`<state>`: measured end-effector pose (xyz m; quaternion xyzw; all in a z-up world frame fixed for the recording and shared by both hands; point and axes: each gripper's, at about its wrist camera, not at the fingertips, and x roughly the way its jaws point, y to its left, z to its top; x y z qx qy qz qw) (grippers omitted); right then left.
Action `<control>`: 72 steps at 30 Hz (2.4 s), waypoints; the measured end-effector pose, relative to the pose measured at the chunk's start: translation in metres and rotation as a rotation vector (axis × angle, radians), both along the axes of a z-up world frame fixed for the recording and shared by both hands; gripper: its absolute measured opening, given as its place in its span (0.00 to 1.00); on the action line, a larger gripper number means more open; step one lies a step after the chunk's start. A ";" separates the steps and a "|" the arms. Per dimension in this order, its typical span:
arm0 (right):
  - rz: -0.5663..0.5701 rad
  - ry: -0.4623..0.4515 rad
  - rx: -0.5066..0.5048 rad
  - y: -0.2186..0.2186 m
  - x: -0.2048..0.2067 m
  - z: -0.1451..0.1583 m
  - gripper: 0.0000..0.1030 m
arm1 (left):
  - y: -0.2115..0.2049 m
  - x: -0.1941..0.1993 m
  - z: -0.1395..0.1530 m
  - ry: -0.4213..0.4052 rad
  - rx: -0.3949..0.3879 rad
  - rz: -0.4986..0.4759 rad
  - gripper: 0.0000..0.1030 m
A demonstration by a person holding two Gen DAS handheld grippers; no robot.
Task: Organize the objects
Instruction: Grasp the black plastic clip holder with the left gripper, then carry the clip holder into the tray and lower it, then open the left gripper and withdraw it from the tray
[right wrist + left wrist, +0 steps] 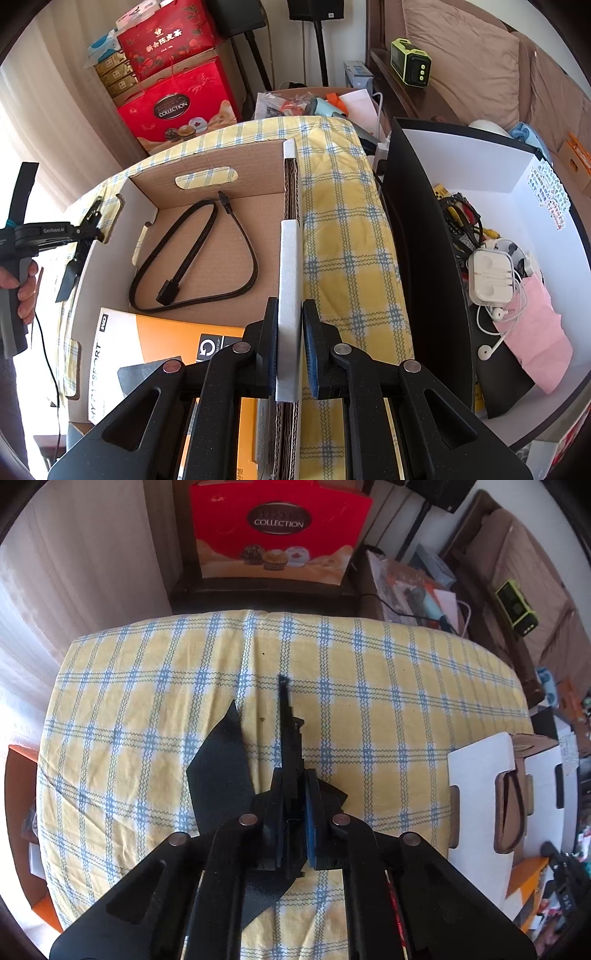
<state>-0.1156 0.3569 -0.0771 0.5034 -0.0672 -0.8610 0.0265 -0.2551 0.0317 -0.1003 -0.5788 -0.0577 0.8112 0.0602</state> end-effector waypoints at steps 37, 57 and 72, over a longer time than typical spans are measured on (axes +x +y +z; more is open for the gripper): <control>0.006 0.002 0.004 0.001 -0.001 0.003 0.11 | 0.111 0.074 0.075 0.150 0.236 -0.400 0.08; 0.009 -0.001 0.003 0.003 0.000 0.002 0.11 | 0.175 0.077 0.027 0.117 0.028 -0.511 0.08; 0.008 -0.001 0.002 0.002 0.000 0.001 0.11 | 0.131 0.075 0.068 0.148 0.170 -0.431 0.56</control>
